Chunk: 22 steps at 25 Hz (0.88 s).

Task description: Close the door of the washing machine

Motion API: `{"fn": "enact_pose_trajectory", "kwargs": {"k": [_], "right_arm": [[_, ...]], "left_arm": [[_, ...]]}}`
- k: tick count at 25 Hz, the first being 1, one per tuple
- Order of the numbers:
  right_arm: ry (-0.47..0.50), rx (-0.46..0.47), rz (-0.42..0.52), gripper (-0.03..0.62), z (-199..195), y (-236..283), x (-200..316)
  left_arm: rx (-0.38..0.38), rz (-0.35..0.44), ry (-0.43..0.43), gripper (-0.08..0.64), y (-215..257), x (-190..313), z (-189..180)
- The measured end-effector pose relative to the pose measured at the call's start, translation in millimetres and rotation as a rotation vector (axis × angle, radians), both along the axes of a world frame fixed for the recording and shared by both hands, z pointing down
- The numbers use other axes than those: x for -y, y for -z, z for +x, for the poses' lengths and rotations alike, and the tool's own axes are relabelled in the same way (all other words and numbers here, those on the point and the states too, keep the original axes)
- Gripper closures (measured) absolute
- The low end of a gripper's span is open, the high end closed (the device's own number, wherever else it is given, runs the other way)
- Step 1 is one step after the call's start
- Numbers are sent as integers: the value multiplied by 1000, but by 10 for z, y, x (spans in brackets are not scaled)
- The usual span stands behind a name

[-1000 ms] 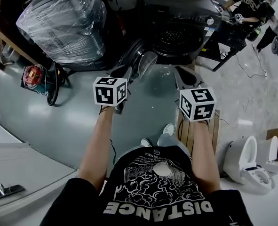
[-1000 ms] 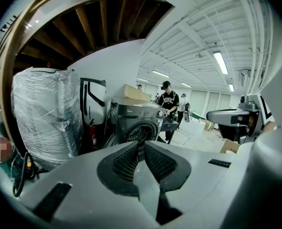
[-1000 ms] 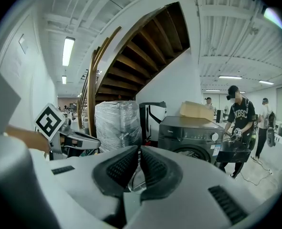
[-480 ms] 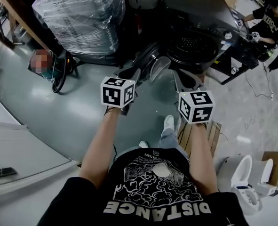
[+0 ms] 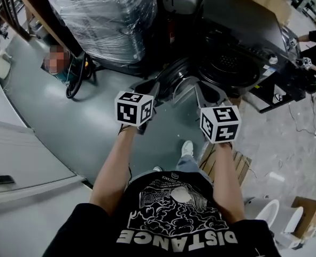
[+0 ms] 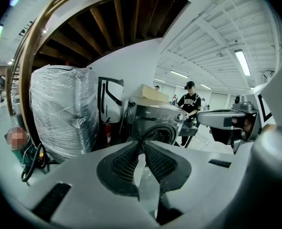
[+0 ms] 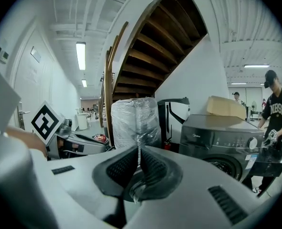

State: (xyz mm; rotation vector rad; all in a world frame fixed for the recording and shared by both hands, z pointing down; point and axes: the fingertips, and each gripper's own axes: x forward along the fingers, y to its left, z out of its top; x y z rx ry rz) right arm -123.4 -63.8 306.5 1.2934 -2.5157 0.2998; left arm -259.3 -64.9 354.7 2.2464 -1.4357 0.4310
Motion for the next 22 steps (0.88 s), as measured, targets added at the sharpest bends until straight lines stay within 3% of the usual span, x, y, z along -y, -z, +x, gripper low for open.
{"fn": "enact_pose_trajectory", "kwargs": {"k": [16, 22], "right_arm": [[232, 62, -10, 569, 111, 110, 1238], [242, 57, -2, 569, 18, 146, 1431]], "left_arm": [[59, 11, 210, 515, 250, 889, 193], [61, 16, 204, 515, 284, 1092, 129]]}}
